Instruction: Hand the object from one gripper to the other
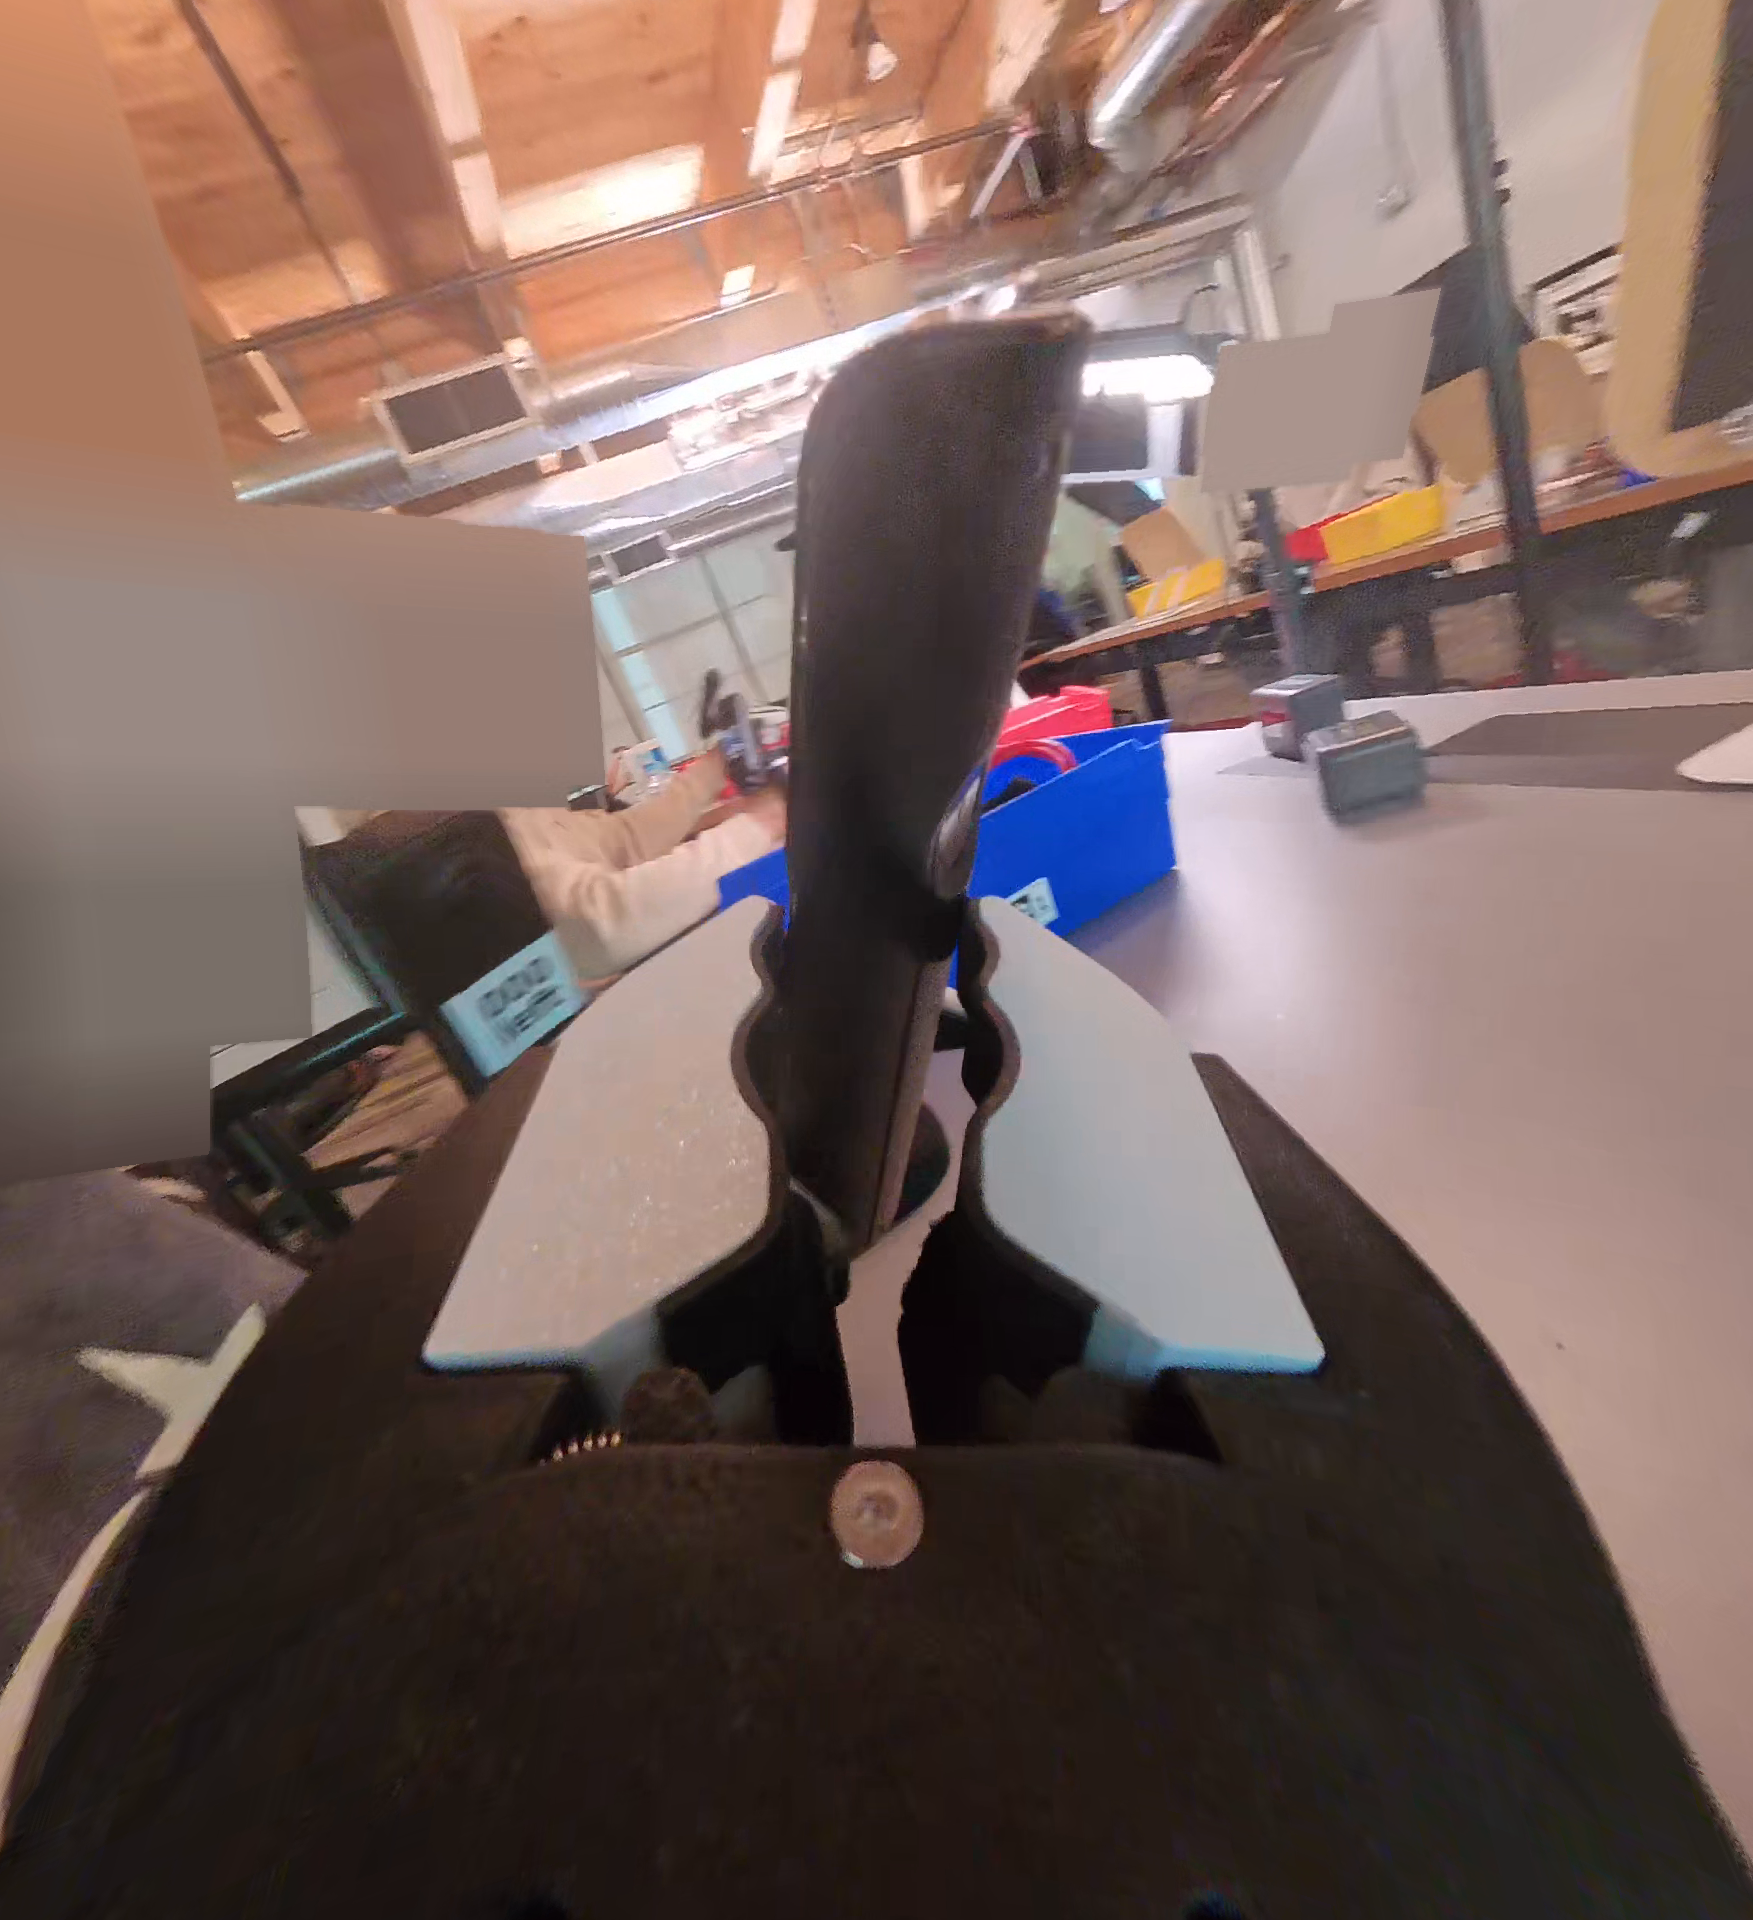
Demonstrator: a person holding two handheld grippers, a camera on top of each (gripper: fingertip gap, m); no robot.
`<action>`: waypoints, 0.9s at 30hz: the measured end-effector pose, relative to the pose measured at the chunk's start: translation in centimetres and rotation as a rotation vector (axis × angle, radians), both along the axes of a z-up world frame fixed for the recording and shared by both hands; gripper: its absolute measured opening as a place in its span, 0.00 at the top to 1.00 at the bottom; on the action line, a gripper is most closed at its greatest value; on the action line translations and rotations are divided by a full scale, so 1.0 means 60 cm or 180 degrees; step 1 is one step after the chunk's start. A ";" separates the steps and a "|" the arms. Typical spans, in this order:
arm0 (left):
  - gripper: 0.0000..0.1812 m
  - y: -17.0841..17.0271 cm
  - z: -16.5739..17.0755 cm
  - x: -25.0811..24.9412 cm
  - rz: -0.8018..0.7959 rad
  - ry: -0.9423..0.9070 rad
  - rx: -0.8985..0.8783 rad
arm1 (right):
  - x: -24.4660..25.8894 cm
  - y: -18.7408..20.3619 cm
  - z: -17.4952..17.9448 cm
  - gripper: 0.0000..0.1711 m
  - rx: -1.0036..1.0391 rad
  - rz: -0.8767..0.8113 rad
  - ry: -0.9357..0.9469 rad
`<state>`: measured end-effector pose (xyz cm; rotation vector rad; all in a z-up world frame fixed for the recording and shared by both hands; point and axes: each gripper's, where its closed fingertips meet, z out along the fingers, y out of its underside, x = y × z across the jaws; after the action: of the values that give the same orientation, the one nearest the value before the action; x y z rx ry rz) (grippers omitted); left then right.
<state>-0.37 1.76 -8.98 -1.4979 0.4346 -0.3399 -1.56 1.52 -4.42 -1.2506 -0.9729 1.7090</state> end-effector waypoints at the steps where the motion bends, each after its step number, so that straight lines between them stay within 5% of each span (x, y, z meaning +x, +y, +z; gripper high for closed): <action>1: 0.67 -0.008 0.004 0.006 -0.0280 -0.0230 -0.0112 | 0.005 -0.004 0.001 0.81 0.0001 0.0129 0.0011; 3: 0.61 -0.026 0.012 0.011 -0.0825 -0.0689 -0.0360 | 0.014 -0.014 0.003 0.82 0.0056 0.0386 0.0009; 7: 0.64 -0.045 0.008 0.026 -0.1520 -0.1070 -0.0776 | 0.023 -0.039 0.005 0.82 0.0186 0.0758 -0.0005; 12: 0.83 -0.049 0.001 0.059 -0.1736 -0.1023 -0.0697 | 0.021 -0.056 0.000 0.82 0.0161 0.1006 -0.0022; 16: 0.85 -0.026 0.003 0.043 -0.1184 -0.0966 -0.0364 | 0.012 -0.043 0.003 0.85 0.0132 0.0698 -0.0020; 23: 0.87 0.012 0.004 -0.017 0.0283 -0.0313 0.0032 | -0.013 -0.007 -0.001 0.62 0.0395 -0.0451 -0.0196; 26: 0.87 0.017 0.001 -0.019 0.0625 0.0103 0.0151 | -0.023 -0.001 -0.005 0.62 0.0496 -0.0713 -0.0305; 27: 0.86 0.018 -0.001 -0.017 0.0696 0.0232 0.0174 | -0.024 -0.003 -0.005 0.70 0.0540 -0.0724 -0.0321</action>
<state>-1.39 2.83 -9.06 -1.4915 0.3310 -0.1006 -2.99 1.36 -4.71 -1.2917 -0.9726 1.3714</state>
